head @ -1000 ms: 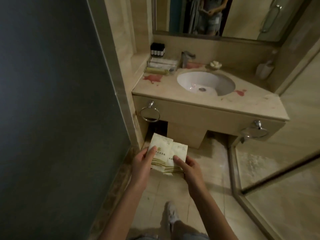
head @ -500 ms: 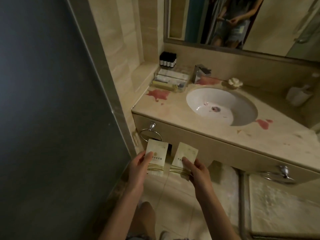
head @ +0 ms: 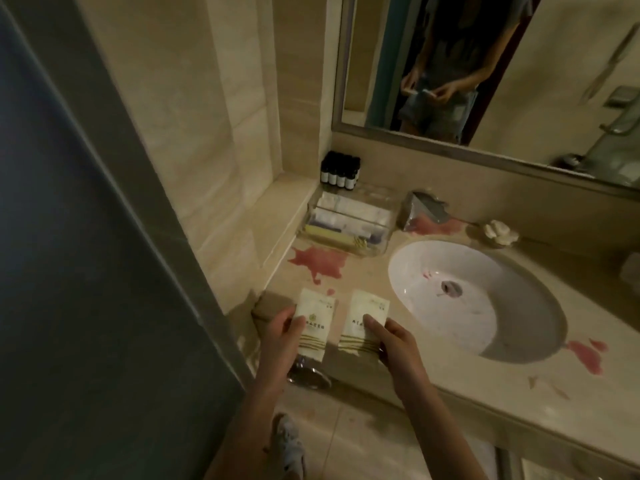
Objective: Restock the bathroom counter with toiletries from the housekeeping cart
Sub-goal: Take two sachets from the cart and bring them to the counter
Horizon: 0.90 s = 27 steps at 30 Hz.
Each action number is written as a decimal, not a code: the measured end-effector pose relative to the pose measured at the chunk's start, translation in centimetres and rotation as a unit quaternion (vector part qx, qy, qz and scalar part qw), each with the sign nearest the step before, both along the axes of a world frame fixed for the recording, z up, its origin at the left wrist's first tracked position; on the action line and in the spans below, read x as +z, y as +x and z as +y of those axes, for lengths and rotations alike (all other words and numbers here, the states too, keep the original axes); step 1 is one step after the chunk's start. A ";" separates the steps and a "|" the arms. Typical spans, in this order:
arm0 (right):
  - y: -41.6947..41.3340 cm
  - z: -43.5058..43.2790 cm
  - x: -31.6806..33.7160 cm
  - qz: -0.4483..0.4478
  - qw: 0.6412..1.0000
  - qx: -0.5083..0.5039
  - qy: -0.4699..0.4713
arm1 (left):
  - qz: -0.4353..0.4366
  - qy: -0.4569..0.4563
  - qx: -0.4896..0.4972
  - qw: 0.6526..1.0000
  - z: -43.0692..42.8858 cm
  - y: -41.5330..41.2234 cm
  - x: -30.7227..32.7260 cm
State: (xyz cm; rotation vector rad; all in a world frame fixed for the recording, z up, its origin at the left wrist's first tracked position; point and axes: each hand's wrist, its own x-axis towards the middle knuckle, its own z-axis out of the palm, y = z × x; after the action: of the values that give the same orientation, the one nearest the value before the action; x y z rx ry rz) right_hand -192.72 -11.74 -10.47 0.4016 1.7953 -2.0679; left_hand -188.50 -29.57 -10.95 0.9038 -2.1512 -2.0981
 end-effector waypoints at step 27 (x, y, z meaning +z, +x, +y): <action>-36.7 -13.1 -7.5 -0.157 0.982 0.053 0.089 | -0.087 -0.309 -0.218 0.922 -7.8 -27.7 -2.3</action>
State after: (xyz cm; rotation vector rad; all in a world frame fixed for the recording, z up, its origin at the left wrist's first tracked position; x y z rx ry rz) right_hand -229.42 -24.83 -17.98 0.6288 1.7697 -1.6719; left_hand -216.18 -37.40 -13.22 0.5879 -3.0593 -1.2887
